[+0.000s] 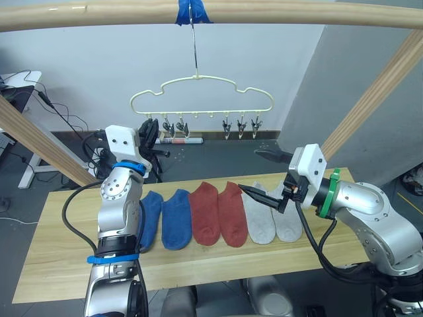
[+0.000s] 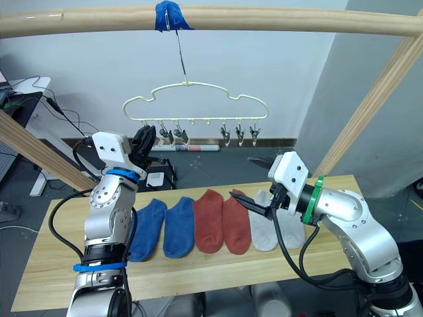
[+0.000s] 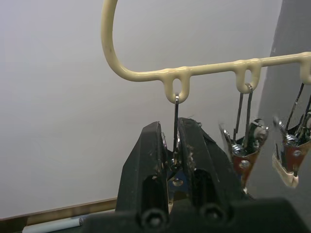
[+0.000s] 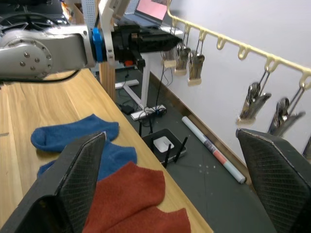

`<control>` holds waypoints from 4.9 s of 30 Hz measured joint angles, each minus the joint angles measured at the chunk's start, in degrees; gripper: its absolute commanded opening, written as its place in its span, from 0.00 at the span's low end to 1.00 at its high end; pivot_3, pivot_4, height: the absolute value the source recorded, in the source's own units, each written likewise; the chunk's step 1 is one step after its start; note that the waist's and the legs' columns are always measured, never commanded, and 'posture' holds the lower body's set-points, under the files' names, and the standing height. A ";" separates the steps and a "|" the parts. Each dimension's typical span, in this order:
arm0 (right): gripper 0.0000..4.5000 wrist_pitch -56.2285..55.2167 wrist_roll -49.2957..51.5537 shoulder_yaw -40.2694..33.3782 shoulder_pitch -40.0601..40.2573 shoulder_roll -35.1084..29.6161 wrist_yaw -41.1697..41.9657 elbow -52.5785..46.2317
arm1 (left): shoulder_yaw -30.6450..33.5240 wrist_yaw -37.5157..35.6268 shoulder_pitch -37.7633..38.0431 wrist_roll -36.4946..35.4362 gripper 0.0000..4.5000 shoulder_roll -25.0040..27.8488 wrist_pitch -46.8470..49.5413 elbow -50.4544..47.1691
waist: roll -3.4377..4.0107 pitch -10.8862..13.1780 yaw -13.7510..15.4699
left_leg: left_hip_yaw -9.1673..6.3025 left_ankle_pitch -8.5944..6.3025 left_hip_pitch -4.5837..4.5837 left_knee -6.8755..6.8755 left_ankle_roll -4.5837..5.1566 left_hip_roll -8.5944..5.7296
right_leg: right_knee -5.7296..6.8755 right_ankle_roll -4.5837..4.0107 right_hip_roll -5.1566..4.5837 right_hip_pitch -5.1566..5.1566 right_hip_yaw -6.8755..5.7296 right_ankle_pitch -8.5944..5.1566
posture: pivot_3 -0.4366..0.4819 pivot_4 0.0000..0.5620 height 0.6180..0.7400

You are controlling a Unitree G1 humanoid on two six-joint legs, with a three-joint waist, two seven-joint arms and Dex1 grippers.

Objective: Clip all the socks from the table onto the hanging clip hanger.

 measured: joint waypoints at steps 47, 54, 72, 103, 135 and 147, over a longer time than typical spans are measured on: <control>0.00 -18.92 -24.46 6.77 -1.33 4.30 -3.68 33.97 | -0.07 -9.98 2.78 -10.91 0.03 7.62 20.10 -11.45 | 0.41 2.39 -0.05 | 0.05 0.01 0.01 0.01 -0.01 0.03 | 0.07 0.26 0.03 -0.09 0.10 0.00 | 0.25 0.54 1.00; 0.00 -13.54 -25.83 14.34 -17.64 12.36 1.09 33.52 | -0.09 -9.93 2.07 -12.45 0.03 7.79 23.34 -12.51 | 0.35 2.61 -0.01 | -0.03 0.01 -0.05 0.00 -0.01 0.03 | 0.08 0.00 0.02 -0.15 0.02 0.17 | 0.24 0.53 1.00; 0.00 -18.10 -32.44 21.21 -31.43 33.57 -5.48 60.74 | 0.05 -8.90 3.17 -14.38 0.03 7.54 27.15 -16.57 | 0.35 2.61 0.19 | 0.00 0.01 -0.66 0.03 -0.02 -0.14 | 0.31 -0.07 -0.31 -0.79 -0.06 0.23 | 0.26 0.51 1.00; 0.00 -18.97 -30.52 17.79 -32.81 38.34 -6.22 60.51 | 0.49 -6.73 5.59 -15.62 0.44 6.64 27.37 -17.64 | 0.35 2.61 0.10 | 0.00 0.01 -0.61 0.08 -0.02 -0.14 | 0.63 -0.07 -0.31 -0.87 -0.05 0.22 | 0.27 0.50 1.00; 0.60 -3.44 -22.31 11.33 -15.51 16.67 6.49 19.72 | -6.71 -2.59 13.40 -0.14 0.63 2.35 11.51 -22.97 | 0.32 2.59 1.67 | 0.02 0.02 -0.62 0.13 -0.03 -0.21 | 0.67 -0.06 -0.32 -0.85 -0.02 0.22 | 0.25 0.48 1.00; 0.60 3.64 -15.07 6.16 -9.27 12.14 4.44 4.40 | -9.14 1.88 11.59 5.35 0.63 -2.76 4.72 -18.23 | 0.31 2.59 1.37 | 0.04 0.02 -0.60 0.16 -0.02 -0.20 | 0.69 -0.05 -0.25 -0.84 0.02 0.21 | 0.18 0.50 1.00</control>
